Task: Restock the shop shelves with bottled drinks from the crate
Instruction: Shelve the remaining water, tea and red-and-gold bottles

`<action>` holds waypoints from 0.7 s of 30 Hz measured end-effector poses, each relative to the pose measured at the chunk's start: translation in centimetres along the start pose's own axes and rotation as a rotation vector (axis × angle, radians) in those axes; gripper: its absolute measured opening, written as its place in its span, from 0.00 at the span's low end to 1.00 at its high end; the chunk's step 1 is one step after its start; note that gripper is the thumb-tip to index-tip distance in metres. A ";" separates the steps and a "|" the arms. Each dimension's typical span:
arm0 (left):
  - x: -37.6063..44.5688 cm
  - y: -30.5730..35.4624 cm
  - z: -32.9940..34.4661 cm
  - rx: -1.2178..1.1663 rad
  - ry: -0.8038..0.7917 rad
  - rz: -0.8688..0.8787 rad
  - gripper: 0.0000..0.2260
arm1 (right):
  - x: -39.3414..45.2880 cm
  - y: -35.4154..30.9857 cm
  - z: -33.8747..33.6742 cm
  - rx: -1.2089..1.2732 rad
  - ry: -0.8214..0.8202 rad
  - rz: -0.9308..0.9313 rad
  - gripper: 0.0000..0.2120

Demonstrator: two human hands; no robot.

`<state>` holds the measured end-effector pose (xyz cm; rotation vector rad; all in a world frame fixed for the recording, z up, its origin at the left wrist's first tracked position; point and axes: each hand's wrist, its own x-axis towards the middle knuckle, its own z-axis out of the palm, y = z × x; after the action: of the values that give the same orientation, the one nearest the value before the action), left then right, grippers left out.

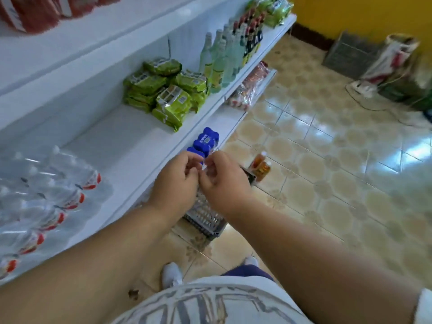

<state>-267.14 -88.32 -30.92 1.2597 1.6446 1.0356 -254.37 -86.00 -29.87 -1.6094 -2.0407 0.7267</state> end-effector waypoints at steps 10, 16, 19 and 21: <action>1.1 6.4 17.7 0.025 -0.206 0.069 0.15 | -3.2 15.4 -13.3 0.020 0.155 0.222 0.06; 1.4 11.8 32.0 0.009 -0.287 0.088 0.12 | -4.5 26.3 -23.8 0.020 0.210 0.272 0.06; 2.1 13.5 36.6 0.000 -0.263 0.075 0.13 | -4.9 30.3 -27.5 0.045 0.219 0.312 0.07; 2.6 13.9 38.4 -0.007 -0.250 0.048 0.15 | -4.9 32.4 -28.7 0.063 0.212 0.322 0.08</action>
<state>-227.42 -78.36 -31.43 1.3707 1.4249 0.8723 -211.08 -80.99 -28.80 -1.9129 -1.6156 0.6871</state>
